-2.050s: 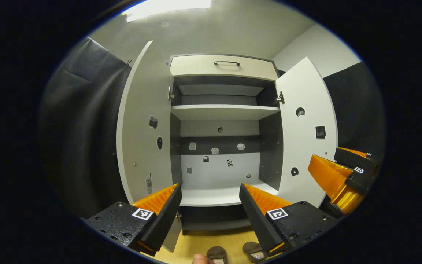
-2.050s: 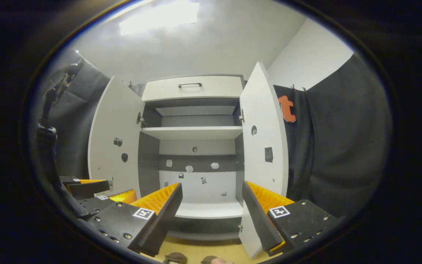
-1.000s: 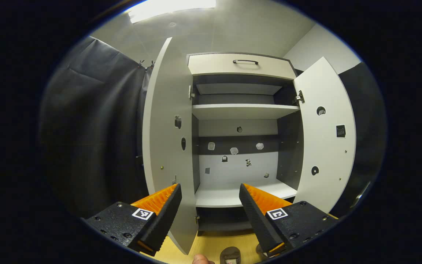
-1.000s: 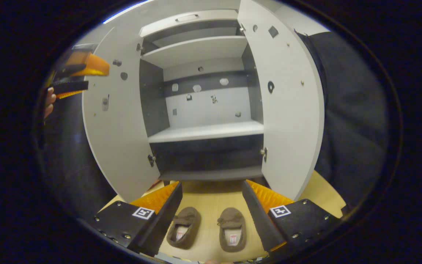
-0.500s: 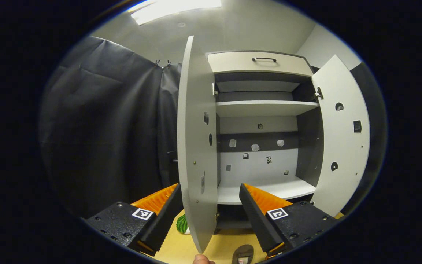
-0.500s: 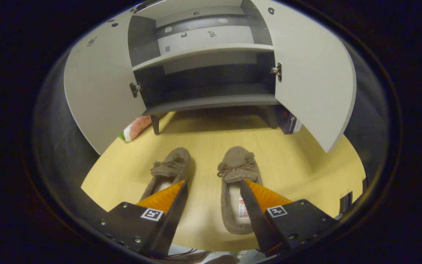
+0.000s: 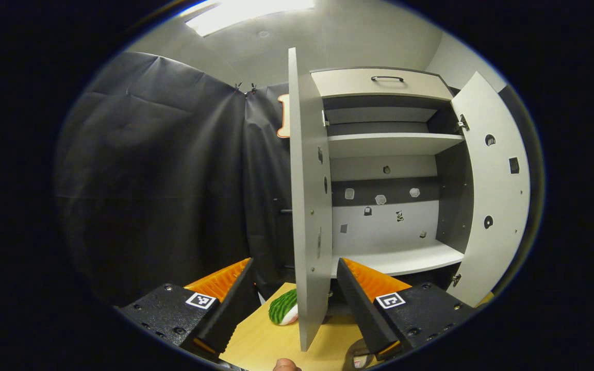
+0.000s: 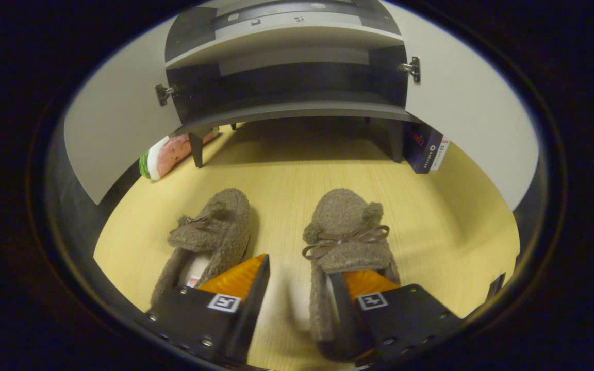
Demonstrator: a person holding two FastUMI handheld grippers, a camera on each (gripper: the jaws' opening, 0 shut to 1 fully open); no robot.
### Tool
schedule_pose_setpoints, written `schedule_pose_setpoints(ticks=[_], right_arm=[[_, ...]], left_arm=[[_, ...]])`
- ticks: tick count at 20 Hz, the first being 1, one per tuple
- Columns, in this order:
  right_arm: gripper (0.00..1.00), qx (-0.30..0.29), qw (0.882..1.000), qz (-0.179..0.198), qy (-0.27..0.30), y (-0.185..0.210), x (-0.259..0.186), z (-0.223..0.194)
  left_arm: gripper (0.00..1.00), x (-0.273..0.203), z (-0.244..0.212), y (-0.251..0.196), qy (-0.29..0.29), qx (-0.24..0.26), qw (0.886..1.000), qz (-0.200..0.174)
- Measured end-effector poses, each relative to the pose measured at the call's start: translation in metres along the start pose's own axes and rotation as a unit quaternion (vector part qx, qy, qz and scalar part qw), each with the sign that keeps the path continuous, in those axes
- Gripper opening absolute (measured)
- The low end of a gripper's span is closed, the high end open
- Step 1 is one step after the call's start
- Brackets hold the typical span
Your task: Grab one shoe with the right hand and put it into the shoe cabinet, grab the other shoe with the left hand and put it into the shoe cabinet; then close the right door with the right hand and the left door with the left hand.
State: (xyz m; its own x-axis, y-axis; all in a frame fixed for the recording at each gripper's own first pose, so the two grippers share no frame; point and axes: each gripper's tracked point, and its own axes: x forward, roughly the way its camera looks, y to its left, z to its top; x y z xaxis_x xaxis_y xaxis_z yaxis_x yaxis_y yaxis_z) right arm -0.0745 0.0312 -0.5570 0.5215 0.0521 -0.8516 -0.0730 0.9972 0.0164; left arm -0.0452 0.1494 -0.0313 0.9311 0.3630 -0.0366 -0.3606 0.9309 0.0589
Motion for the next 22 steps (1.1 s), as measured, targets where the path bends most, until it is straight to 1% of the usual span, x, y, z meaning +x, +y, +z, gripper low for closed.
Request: schedule_pose_setpoints(ticks=[1,2,3,4,5,6,7,8,9,10,12,15,18,21,22], right_arm=[[0.54,-0.001,1.000,0.004,0.009,0.002,0.002,-0.002],[0.54,-0.004,1.000,0.000,0.015,0.002,0.004,-0.005],[0.47,-0.011,1.000,-0.020,0.010,-0.009,0.013,-0.002],[0.30,-0.010,1.000,-0.026,0.007,-0.011,0.004,-0.002],[0.14,-0.006,1.000,-0.023,0.015,-0.009,0.007,-0.004],[0.14,-0.006,1.000,-0.020,0.020,-0.009,0.009,-0.006],[0.14,-0.006,0.999,-0.030,0.022,-0.014,0.015,-0.008],[0.14,-0.001,0.999,-0.033,0.017,-0.015,-0.020,0.011],[0.02,0.001,0.999,-0.036,0.025,-0.017,0.008,-0.003],[0.02,0.000,0.999,-0.033,0.026,-0.017,0.014,-0.002],[0.02,-0.002,0.999,-0.035,0.020,-0.018,0.011,0.004],[0.02,0.006,1.000,-0.031,-0.003,-0.021,-0.004,0.029],[0.02,0.012,0.998,-0.025,-0.050,-0.023,-0.029,0.076],[0.02,0.011,0.994,-0.015,-0.108,-0.021,-0.059,0.139],[0.00,0.008,0.992,-0.014,-0.126,-0.021,-0.069,0.160]], left_arm=[[0.96,-0.002,-0.005,0.004,0.005,0.004,1.000,0.005],[0.96,-0.004,-0.010,0.005,0.010,0.006,1.000,0.006],[0.95,-0.006,-0.014,0.006,0.013,0.009,1.000,0.004],[0.97,-0.008,-0.019,0.009,0.017,0.011,1.000,0.005],[0.97,-0.010,-0.022,0.010,0.019,0.012,1.000,0.005],[0.96,-0.011,-0.024,0.009,0.020,0.011,1.000,0.003],[0.96,-0.013,-0.028,0.007,0.024,0.011,1.000,-0.003],[0.96,-0.015,-0.032,0.004,0.028,0.012,1.000,-0.007],[0.96,-0.014,-0.035,0.004,0.030,0.014,0.999,-0.009],[0.96,-0.015,-0.037,0.004,0.033,0.016,0.999,-0.009],[0.97,-0.016,-0.039,0.001,0.037,0.015,0.999,-0.012],[0.96,-0.015,-0.043,-0.004,0.041,0.010,0.999,-0.018],[0.96,-0.011,-0.047,-0.010,0.046,0.008,0.999,-0.025],[0.96,-0.008,-0.049,-0.015,0.048,0.003,0.998,-0.031],[0.96,-0.007,-0.050,-0.015,0.049,0.001,0.998,-0.031]])
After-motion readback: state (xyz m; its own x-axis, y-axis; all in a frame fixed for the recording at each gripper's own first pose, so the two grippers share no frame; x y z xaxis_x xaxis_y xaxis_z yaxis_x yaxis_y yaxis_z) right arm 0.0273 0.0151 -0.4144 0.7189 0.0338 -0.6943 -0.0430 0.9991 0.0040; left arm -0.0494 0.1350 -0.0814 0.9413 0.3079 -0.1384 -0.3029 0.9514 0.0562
